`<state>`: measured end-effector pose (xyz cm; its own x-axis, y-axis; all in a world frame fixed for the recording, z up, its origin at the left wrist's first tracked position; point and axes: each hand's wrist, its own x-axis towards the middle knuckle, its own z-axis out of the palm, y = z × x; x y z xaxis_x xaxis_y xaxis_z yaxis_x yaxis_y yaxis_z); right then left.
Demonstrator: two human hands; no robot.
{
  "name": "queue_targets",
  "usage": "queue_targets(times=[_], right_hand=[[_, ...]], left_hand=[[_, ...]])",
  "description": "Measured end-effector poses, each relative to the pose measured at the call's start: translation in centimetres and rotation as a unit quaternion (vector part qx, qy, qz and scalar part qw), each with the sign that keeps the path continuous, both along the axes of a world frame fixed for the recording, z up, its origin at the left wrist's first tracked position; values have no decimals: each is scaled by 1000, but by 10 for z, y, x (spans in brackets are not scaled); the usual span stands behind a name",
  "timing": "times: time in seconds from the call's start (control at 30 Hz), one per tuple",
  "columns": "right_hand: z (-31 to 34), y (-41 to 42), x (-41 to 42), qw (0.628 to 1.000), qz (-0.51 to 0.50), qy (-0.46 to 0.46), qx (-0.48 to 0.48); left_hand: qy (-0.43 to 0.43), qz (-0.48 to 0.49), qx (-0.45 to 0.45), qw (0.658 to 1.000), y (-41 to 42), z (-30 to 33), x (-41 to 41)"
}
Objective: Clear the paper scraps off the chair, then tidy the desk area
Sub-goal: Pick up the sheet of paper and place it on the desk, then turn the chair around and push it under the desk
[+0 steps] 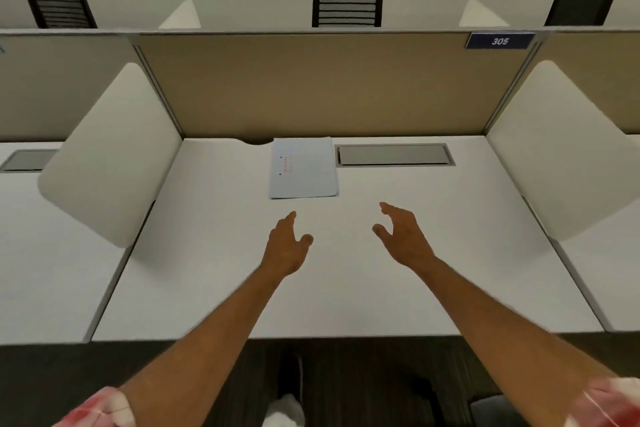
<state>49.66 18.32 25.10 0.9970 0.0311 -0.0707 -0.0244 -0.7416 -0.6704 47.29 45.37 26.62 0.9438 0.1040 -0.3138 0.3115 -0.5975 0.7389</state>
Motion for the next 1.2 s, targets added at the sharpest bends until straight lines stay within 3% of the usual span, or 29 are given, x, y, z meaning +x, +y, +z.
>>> queue_targets(times=[0.27,0.8,1.2], right_hand=[[12,-68,-135,998,-8,54,-25],[28,-161,-398,994,15,31,-102],[74,-354,-556,978,-15,47,-201]], left_hand=[[38,-30,-35,998,-42,11,-157],[80,-99,-39,991,-126,-17,-450],[165,-191,-78,964,-295,-34,-622]])
